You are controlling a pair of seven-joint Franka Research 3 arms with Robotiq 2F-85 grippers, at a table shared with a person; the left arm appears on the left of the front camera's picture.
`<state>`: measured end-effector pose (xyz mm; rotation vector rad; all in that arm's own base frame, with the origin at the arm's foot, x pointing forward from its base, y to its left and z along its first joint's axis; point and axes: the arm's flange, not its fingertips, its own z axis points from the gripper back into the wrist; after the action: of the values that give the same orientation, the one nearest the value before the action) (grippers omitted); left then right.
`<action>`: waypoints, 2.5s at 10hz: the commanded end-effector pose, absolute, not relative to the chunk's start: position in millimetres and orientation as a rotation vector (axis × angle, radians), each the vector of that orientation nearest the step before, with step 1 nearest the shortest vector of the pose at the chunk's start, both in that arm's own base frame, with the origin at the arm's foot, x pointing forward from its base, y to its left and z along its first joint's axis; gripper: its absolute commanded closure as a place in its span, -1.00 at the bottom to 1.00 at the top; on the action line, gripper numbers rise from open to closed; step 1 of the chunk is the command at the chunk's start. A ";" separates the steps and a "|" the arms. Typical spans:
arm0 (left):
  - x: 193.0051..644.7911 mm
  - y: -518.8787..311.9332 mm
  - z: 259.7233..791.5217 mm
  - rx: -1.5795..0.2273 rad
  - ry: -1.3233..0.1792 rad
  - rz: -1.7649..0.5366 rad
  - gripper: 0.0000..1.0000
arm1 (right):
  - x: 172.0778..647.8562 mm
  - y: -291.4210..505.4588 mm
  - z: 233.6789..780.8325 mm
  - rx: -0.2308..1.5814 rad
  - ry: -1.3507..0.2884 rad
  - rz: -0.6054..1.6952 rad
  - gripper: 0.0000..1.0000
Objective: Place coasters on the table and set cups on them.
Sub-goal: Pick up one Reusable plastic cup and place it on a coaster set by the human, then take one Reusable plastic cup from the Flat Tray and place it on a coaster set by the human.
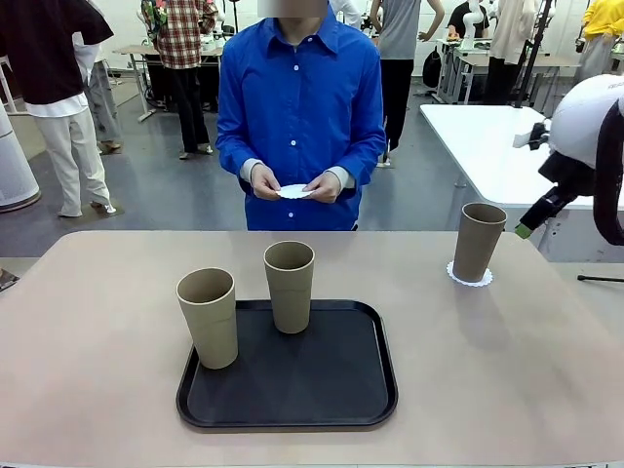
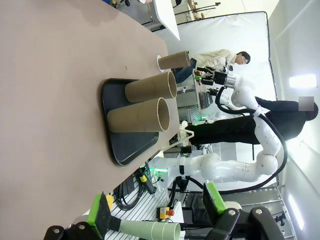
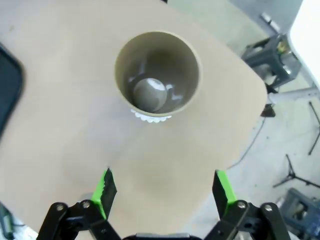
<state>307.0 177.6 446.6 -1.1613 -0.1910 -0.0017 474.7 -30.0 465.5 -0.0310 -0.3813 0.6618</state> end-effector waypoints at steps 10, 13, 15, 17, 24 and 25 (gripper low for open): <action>305.4 178.9 448.1 -1.166 -0.196 -0.004 -1.00 | 466.4 0.6 474.8 -0.073 -0.343 0.682 -1.00; 305.4 178.9 448.1 -1.166 -0.196 -0.004 -1.00 | 466.4 0.6 474.8 -0.073 -0.343 0.682 -1.00; 305.4 178.9 448.1 -1.166 -0.196 -0.004 -1.00 | 466.4 0.6 474.8 -0.073 -0.343 0.682 -1.00; 305.4 178.9 448.1 -1.166 -0.196 -0.004 -1.00 | 466.4 0.6 474.8 -0.073 -0.343 0.682 -1.00; 305.4 178.9 448.1 -1.166 -0.196 -0.004 -1.00 | 347.6 28.4 480.9 -0.005 -0.011 0.221 -1.00; 305.4 178.9 448.1 -1.166 -0.196 -0.004 -1.00 | 331.2 18.8 477.0 -0.014 -0.005 0.189 -1.00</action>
<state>307.1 177.7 446.4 -1.1613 -0.1904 -0.0013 343.1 23.8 474.8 -0.0535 0.0026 0.2168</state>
